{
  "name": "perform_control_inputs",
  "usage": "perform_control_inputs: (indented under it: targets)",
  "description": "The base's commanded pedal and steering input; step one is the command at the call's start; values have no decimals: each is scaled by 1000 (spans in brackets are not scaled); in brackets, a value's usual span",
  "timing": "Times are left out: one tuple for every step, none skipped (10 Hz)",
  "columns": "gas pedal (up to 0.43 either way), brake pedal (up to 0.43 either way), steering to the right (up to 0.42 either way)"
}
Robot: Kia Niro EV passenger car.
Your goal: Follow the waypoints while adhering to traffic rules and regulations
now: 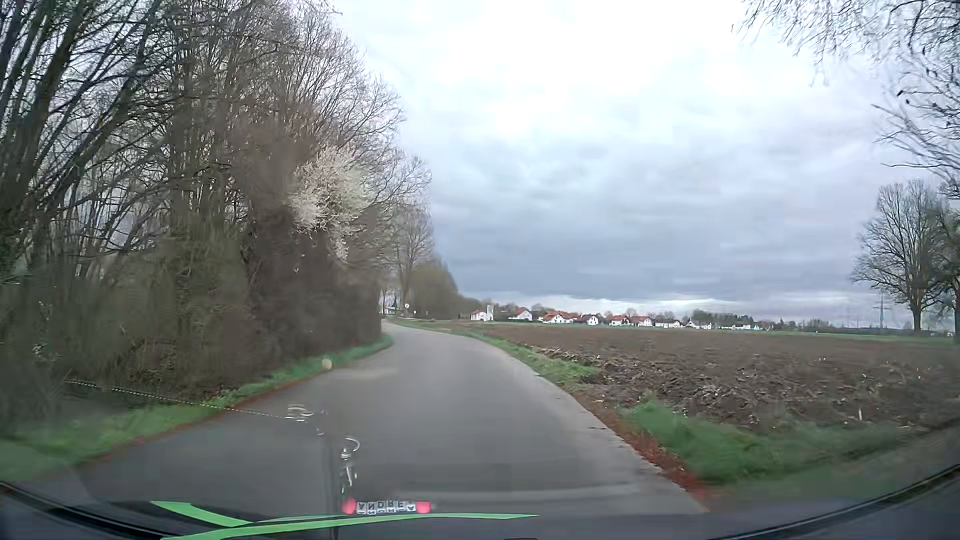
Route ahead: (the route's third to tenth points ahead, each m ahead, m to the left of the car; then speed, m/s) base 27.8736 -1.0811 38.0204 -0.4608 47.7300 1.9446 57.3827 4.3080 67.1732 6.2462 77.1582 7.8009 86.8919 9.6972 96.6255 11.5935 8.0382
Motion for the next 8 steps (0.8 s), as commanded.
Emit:
perform_control_inputs:
  targets:
    - [47,0,-5]
    - [79,0,-5]
    - [87,0,-5]
    - [87,0,-5]
    - [87,0,-5]
    - [87,0,-5]
    - [98,0,-5]
    - [110,0,-5]
